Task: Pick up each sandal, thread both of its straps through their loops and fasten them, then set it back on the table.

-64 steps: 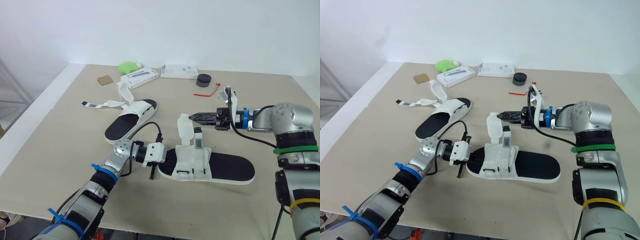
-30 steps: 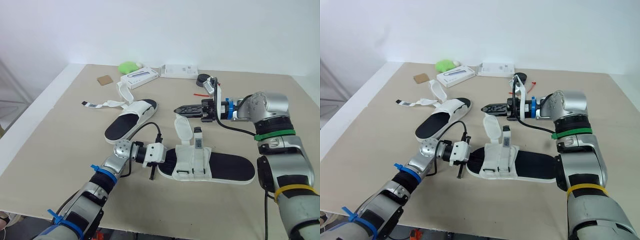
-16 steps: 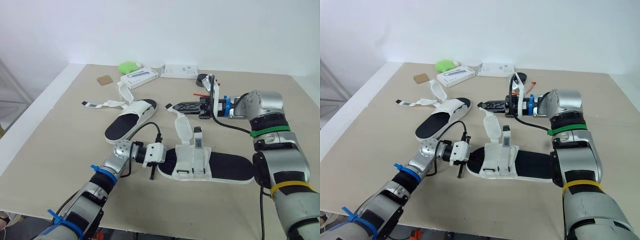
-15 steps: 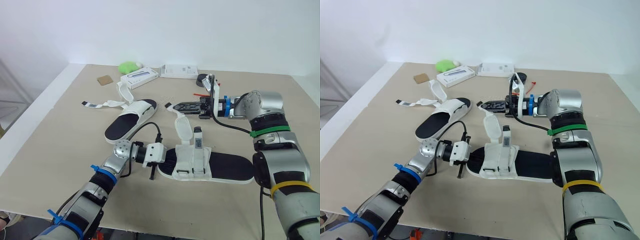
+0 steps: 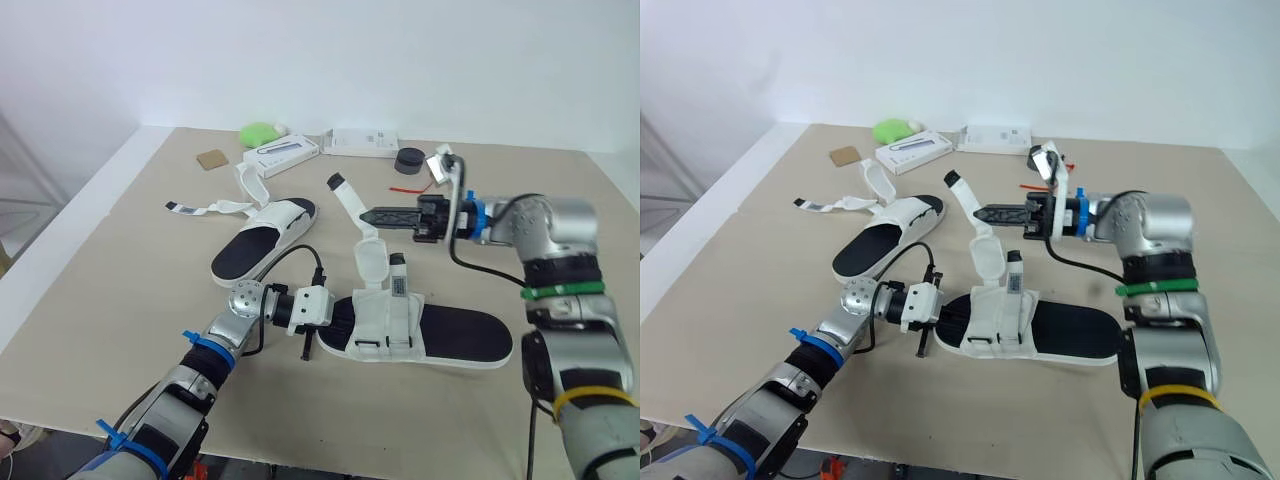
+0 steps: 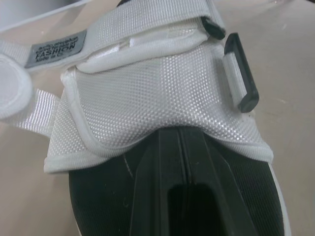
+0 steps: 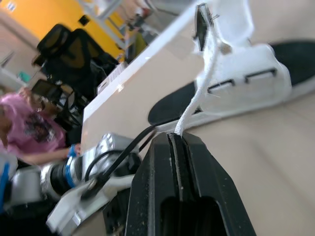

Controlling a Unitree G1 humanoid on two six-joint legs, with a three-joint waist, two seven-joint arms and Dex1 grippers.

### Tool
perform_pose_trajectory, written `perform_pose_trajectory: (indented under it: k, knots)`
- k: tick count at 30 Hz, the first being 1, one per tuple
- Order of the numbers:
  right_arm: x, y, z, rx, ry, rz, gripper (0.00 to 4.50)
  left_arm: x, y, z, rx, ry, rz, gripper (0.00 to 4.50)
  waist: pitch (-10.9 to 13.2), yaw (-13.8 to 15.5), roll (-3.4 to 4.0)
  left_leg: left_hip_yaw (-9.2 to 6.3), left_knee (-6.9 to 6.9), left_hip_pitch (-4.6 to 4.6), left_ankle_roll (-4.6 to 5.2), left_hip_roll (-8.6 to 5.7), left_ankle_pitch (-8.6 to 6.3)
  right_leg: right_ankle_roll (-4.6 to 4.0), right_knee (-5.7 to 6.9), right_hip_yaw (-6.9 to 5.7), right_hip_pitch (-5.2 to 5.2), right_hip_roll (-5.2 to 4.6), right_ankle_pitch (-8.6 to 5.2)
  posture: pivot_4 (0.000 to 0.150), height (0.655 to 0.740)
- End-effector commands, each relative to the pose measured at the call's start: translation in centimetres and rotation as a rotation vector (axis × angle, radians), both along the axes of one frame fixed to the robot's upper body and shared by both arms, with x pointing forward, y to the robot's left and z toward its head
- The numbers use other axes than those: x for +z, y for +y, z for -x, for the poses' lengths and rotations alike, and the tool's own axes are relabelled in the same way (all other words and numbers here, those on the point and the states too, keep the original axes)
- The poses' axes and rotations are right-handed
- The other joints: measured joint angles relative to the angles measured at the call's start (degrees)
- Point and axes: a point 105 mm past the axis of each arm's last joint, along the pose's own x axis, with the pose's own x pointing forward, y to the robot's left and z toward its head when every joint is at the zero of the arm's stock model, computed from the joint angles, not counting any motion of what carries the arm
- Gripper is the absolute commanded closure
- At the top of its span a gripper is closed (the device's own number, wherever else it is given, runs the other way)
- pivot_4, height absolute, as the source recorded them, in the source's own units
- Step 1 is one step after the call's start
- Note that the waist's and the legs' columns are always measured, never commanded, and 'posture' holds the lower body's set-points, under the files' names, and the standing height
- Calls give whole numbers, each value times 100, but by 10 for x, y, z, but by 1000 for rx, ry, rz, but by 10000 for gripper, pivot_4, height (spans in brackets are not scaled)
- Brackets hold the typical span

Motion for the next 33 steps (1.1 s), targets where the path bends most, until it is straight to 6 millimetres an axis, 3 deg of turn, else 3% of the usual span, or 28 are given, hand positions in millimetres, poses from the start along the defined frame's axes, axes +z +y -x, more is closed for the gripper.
perform_pose_trajectory:
  k: [1, 6, 11, 14, 17, 25, 28, 31, 33]
  knots:
    - [44, 4, 39, 94, -317, -69, 44048, -74, 23, 22, 10, 198, -276, 45000, 3, -3, 4, 2, 5, -2, 0, 1, 0, 3, 0, 0, 1, 0, 0, 1500, 7400]
    - [25, 12, 69, 72, -629, 91, 44048, -74, 24, 23, 1, 201, -282, 45000, 8, -2, -3, -5, 10, -9, 1, 0, 1, 13, 0, -11, -1, 1, -1, 1500, 7400]
    - [11, 17, 67, 5, -932, 292, 44048, -72, 24, 20, -4, 200, -287, 45000, 13, -3, -11, -5, 10, -7, -1, 0, 1, 15, -1, -15, -2, 0, -3, 1500, 7400]
    - [-1, 19, 82, 94, -1163, 412, 44048, -70, 26, 18, -5, 197, -289, 45000, 16, -1, -17, -7, 10, -6, -2, 0, 2, 16, -2, -19, 0, 0, -5, 1500, 7400]
    - [-32, 7, 110, 309, -1451, 561, 44048, -68, 29, 14, -1, 193, -297, 45000, 21, 8, -33, -9, 9, -6, -4, -2, 2, 19, -4, -23, 6, 0, -8, 1500, 7400]
    - [-46, -2, 126, 385, -1843, 521, 44048, -71, 30, 15, -10, 197, -306, 45000, 50, -22, -64, 0, 6, 54, -7, 7, 7, -19, -4, -24, 47, -8, -16, 1500, 7400]
    - [-56, -3, 124, 393, -1870, 535, 44048, -71, 27, 15, -18, 195, -304, 45000, 46, -17, -58, 0, -5, 59, -7, 6, 7, -26, -3, -23, 49, -6, -16, 1500, 7400]
    - [-63, -5, 118, 397, -1820, 557, 34898, -69, 24, 15, -23, 192, -298, 45000, 42, 0, -52, -2, -14, 62, -9, 2, 6, -16, -3, -21, 50, -4, -12, 1500, 7400]
    - [-66, -6, 120, 407, -1814, 551, 25943, -69, 24, 15, -25, 191, -296, 45000, 42, 2, -53, -5, -14, 67, -9, 1, 6, -17, -3, -21, 58, -3, -12, 1500, 7400]
